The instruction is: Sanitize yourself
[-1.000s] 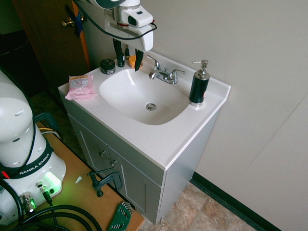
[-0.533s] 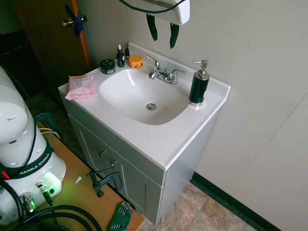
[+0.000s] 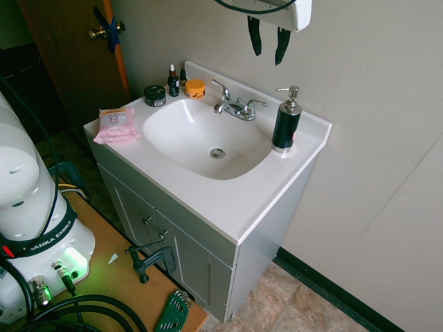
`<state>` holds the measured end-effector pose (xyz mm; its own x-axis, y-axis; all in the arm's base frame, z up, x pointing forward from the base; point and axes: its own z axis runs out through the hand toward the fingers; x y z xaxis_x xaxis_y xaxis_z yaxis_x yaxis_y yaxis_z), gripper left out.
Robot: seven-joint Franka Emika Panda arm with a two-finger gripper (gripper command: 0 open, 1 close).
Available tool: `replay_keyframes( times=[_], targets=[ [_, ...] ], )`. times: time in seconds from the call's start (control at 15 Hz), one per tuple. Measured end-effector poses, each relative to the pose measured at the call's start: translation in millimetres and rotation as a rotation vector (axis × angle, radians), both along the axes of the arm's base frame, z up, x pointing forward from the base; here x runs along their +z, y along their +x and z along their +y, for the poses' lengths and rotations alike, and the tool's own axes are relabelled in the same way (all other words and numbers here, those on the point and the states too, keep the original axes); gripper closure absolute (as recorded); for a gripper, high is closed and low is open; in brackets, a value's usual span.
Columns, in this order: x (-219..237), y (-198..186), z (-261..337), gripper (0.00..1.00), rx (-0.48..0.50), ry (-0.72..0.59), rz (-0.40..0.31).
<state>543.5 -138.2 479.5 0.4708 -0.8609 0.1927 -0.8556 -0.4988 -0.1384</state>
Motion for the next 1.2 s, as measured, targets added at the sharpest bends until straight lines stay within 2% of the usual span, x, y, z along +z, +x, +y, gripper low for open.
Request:
replay_keyframes(
  times=[0.47,1.2],
  targets=[
    [-24,24,-37,1.0,-0.054,-0.004,0.029],
    [-40,11,-64,1.0,-0.102,0.0,0.057]
  ],
)
